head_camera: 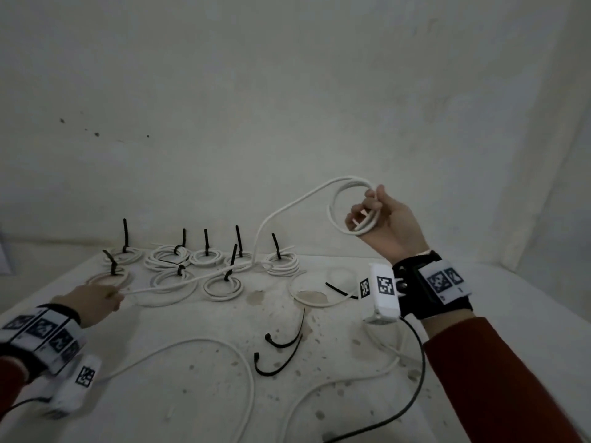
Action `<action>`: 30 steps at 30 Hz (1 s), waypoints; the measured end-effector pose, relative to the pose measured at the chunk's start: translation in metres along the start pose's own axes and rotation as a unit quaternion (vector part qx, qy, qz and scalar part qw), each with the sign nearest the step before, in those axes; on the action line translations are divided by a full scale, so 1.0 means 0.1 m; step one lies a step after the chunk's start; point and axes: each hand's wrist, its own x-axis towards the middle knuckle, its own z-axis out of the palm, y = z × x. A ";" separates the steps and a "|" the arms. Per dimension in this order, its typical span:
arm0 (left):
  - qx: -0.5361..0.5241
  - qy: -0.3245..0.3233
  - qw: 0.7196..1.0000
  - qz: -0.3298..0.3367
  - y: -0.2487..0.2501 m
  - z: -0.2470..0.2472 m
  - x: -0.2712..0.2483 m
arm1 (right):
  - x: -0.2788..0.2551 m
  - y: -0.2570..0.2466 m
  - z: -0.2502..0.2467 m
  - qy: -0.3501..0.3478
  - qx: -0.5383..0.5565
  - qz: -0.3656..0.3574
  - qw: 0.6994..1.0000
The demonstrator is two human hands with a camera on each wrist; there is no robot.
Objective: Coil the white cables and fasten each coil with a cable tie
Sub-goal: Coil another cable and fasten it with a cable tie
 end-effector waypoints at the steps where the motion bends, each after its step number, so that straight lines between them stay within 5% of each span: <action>1: 0.035 -0.018 0.999 -0.005 0.03 -0.02 -0.03 | 0.02 0.05 0.04 -0.014 -0.015 0.014 1.000; 4: 0.117 0.014 0.993 0.007 0.17 -0.12 -0.14 | 0.08 0.22 0.14 -0.033 -0.062 0.056 0.996; 8: -0.083 0.089 0.969 0.217 0.74 -0.37 -0.43 | 0.11 0.42 0.31 -0.059 -0.090 0.090 0.990; 13: -0.272 -0.055 0.877 0.393 1.53 -0.36 -0.90 | 0.13 0.47 0.55 -0.056 -0.048 0.081 0.994; 15: -0.274 -0.055 0.862 0.423 1.71 -0.25 -0.96 | 0.15 0.42 0.61 -0.034 -0.021 0.065 0.997; 18: -0.389 -0.032 0.824 0.410 1.85 -0.18 -0.99 | 0.19 0.32 0.62 0.018 0.010 0.040 0.999; 23: -0.587 -0.046 0.694 0.416 1.85 -0.32 -1.11 | 0.22 0.24 0.47 0.095 0.016 0.029 0.995; 26: -0.618 -0.008 0.676 0.402 1.82 -0.43 -1.10 | 0.23 0.27 0.36 0.140 0.023 0.022 0.990; 30: -0.681 0.071 0.666 0.298 1.79 -0.53 -1.07 | 0.23 0.31 0.22 0.198 0.054 0.009 0.979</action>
